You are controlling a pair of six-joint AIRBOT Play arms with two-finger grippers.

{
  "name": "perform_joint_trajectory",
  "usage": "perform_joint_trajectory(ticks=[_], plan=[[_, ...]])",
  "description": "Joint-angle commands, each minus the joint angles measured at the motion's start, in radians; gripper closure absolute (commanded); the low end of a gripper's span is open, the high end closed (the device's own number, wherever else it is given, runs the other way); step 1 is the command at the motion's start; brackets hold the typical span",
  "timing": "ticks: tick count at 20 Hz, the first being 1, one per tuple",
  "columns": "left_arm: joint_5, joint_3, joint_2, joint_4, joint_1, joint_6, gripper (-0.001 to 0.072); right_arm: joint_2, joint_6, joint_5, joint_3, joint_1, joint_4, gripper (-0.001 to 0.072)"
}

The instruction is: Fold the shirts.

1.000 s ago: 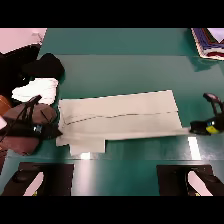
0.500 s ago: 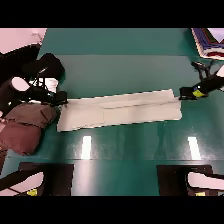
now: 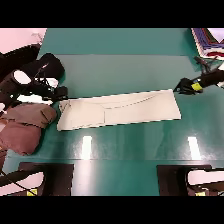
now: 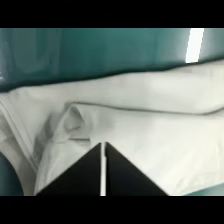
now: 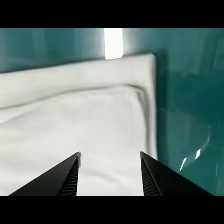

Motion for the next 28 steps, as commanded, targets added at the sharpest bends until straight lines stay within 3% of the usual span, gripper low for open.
perform_joint_trajectory(ticks=[1,4,7,11,12,13,14,20,24,28], plan=[[-0.063,0.020,0.025,-0.033,0.000,0.028,0.0673,0.049,-0.057,0.019,-0.119,-0.136,0.040,0.0270],[-0.034,0.020,0.024,-0.125,-0.032,0.028,0.0683,0.035,-0.142,0.019,-0.230,-0.220,0.078,0.0270],[0.062,0.020,0.020,-0.126,-0.144,0.019,0.0683,-0.028,-0.189,0.028,-0.255,-0.213,0.190,0.0270],[0.157,0.021,-0.024,-0.129,-0.274,-0.072,0.0683,-0.122,-0.192,0.041,-0.189,-0.103,0.247,0.0284],[0.193,0.021,-0.041,-0.133,-0.306,-0.090,0.0683,-0.138,-0.192,0.050,-0.163,-0.074,0.242,0.0384],[0.228,0.021,-0.058,-0.146,-0.335,-0.100,0.0683,-0.145,-0.192,0.056,-0.136,-0.048,0.237,0.0587],[0.261,0.022,-0.077,-0.166,-0.364,-0.099,0.0683,-0.144,-0.192,0.057,-0.113,-0.032,0.238,0.0693],[0.283,0.184,-0.303,-0.227,-0.497,-0.104,0.0683,0.018,-0.156,0.165,0.068,0.016,0.291,0.0700],[0.281,0.346,-0.453,-0.240,-0.583,-0.104,0.0683,0.156,-0.117,0.163,0.152,0.092,0.410,0.0700],[0.232,0.465,-0.545,-0.240,-0.633,-0.105,0.0683,0.178,-0.087,0.167,0.251,0.207,0.473,0.0701]])
